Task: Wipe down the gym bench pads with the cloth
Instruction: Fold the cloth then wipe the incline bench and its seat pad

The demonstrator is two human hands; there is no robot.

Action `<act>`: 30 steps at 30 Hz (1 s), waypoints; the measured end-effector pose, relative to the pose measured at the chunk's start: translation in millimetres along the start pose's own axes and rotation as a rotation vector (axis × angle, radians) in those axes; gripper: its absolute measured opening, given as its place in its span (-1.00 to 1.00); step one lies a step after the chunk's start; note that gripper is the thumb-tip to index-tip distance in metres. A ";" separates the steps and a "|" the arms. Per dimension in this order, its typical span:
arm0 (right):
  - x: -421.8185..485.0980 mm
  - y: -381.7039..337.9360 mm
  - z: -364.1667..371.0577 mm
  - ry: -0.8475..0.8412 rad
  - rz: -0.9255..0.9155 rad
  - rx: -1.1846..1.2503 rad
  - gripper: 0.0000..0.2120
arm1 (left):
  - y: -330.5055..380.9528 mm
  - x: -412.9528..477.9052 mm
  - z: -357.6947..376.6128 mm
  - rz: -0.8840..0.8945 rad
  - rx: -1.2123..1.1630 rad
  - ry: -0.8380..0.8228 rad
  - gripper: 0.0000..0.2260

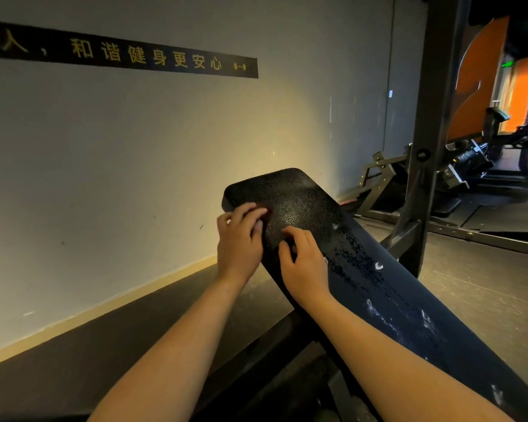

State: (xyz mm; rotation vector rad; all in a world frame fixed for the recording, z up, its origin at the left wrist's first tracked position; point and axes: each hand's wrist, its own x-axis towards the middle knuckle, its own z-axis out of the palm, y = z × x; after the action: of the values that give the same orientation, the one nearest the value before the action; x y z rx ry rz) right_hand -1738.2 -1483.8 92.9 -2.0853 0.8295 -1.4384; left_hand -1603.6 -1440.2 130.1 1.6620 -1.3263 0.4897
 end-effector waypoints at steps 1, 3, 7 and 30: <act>0.7 2.0 0.3 0.022 0.005 0.040 -0.76 | -0.9 10.5 2.1 -0.054 -0.012 0.012 -0.71; 2.8 5.1 1.9 0.036 0.004 0.079 -0.78 | -1.7 26.2 10.1 -0.145 0.018 -0.020 -0.69; 4.7 5.6 1.5 0.043 -0.018 0.078 -0.77 | 0.4 31.7 17.1 -0.100 0.151 -0.034 -0.70; -12.7 8.7 -0.1 0.043 -0.094 -0.020 -0.75 | 1.7 -11.0 26.6 -0.159 -0.093 -0.004 -0.69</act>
State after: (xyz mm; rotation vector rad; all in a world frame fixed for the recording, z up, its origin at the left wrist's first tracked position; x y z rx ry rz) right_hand -1743.5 -1481.0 78.8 -2.1403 0.7747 -1.5349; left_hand -1615.0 -1456.5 109.3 1.6760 -1.1902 0.3261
